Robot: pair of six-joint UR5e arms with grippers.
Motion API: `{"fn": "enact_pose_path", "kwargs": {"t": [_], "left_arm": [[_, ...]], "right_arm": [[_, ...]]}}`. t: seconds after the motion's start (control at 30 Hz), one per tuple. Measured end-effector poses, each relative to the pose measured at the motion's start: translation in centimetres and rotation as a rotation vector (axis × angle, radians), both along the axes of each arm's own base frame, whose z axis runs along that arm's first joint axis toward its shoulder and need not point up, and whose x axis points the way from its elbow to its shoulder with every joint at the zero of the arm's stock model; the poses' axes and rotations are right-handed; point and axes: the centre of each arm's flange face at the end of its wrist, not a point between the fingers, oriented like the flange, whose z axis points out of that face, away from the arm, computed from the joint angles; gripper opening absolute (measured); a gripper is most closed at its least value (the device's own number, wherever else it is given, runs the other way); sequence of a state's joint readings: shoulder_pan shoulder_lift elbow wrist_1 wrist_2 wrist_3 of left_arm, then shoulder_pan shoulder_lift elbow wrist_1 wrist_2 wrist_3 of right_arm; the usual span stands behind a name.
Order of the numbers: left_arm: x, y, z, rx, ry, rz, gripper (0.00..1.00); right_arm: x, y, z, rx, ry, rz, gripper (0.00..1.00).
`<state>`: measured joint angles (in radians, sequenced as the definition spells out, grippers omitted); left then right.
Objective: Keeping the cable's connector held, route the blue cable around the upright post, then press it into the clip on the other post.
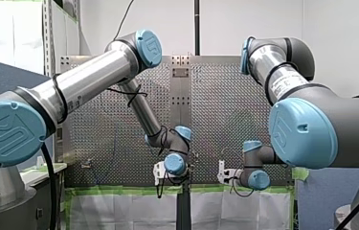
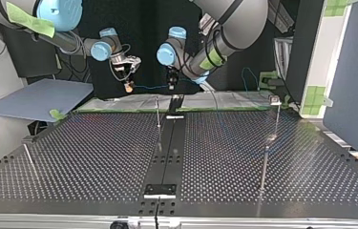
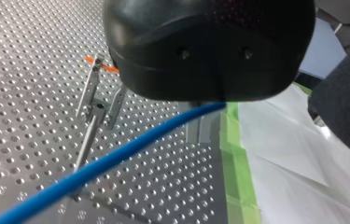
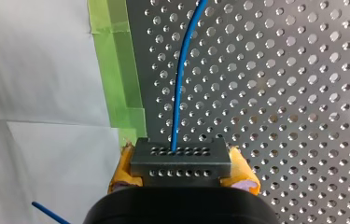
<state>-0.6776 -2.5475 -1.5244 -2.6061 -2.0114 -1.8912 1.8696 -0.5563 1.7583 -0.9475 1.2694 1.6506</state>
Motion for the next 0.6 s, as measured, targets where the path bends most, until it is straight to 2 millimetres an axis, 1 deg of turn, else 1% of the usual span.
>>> {"fn": "enact_pose_path", "kwargs": {"t": [0.47,0.6], "left_arm": [[1.6,-0.2,0.4,-0.062,-0.060,-0.013,0.00],[1.9,-0.3,1.1,-0.070,-0.074,-0.014,0.00]], "right_arm": [[0.6,-1.9,0.9,-0.067,0.006,0.012,0.00],[0.7,-2.1,1.1,-0.075,0.006,0.012,0.00]]}}
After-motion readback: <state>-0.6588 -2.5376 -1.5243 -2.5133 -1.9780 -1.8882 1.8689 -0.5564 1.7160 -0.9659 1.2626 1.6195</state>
